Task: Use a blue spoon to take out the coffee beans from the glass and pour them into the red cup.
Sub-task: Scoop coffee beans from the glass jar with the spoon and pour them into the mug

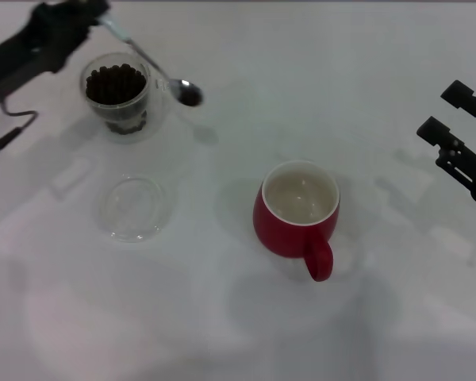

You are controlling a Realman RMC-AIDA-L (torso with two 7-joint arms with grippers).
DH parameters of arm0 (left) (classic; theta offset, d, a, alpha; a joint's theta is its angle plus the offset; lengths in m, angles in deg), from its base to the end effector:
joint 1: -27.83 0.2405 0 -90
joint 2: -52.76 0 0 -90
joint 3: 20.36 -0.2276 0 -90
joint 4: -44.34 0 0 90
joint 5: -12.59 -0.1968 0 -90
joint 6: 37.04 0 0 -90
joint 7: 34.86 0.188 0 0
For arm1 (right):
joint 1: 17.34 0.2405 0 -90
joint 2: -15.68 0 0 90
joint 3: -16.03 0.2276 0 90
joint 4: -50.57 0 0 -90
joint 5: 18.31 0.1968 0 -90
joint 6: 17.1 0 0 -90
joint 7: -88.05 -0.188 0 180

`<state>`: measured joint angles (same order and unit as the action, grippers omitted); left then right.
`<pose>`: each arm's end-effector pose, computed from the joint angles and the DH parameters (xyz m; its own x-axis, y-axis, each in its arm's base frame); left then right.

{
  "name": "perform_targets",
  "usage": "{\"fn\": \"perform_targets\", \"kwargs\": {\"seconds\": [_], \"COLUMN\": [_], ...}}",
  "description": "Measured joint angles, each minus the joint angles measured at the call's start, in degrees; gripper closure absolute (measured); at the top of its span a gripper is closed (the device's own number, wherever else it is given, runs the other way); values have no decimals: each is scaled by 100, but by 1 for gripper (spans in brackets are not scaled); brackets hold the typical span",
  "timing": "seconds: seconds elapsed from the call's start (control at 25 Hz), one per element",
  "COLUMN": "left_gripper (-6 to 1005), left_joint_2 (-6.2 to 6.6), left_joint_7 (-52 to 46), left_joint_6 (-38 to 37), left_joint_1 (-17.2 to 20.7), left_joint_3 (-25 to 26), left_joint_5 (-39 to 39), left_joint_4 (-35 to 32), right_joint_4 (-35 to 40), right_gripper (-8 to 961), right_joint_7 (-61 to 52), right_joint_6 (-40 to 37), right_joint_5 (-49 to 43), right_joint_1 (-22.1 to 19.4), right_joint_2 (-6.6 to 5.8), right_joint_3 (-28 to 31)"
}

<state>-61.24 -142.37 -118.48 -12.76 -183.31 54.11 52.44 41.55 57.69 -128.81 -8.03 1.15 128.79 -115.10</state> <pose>-0.2088 0.3750 -0.0103 -0.1163 0.6905 0.7139 0.8463 -0.3073 0.4351 0.2614 0.2280 0.0222 0.5820 0.1065 -0.8062 -0.4933 -0.7420 -0.4540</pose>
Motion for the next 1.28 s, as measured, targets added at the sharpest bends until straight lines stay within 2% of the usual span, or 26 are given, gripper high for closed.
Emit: {"fn": "perform_targets", "kwargs": {"seconds": [0.16, 0.44, 0.84, 1.28], "left_gripper": [869, 870, 869, 870], "left_joint_2": [-43, -209, -382, -420], "left_joint_7": [18, 110, 783, 1741], "left_joint_6": [-56, -125, -80, 90], "left_joint_1": [-143, -348, -668, -1158], "left_joint_3": [0, 0, 0, -1], "left_joint_5": [-255, -697, -1296, -1710], "left_joint_4": [-96, -120, -244, -246], "right_joint_4": [4, 15, 52, 94], "right_gripper": [376, 376, 376, 376], "right_joint_7": [81, 140, 142, 207], "right_joint_6": [125, 191, 147, 80], "right_joint_5": [117, 439, 499, 494], "right_joint_1": [-4, -45, -191, -377], "right_joint_2": [51, 134, 158, 158], "right_joint_3": [3, 17, 17, 5]}}
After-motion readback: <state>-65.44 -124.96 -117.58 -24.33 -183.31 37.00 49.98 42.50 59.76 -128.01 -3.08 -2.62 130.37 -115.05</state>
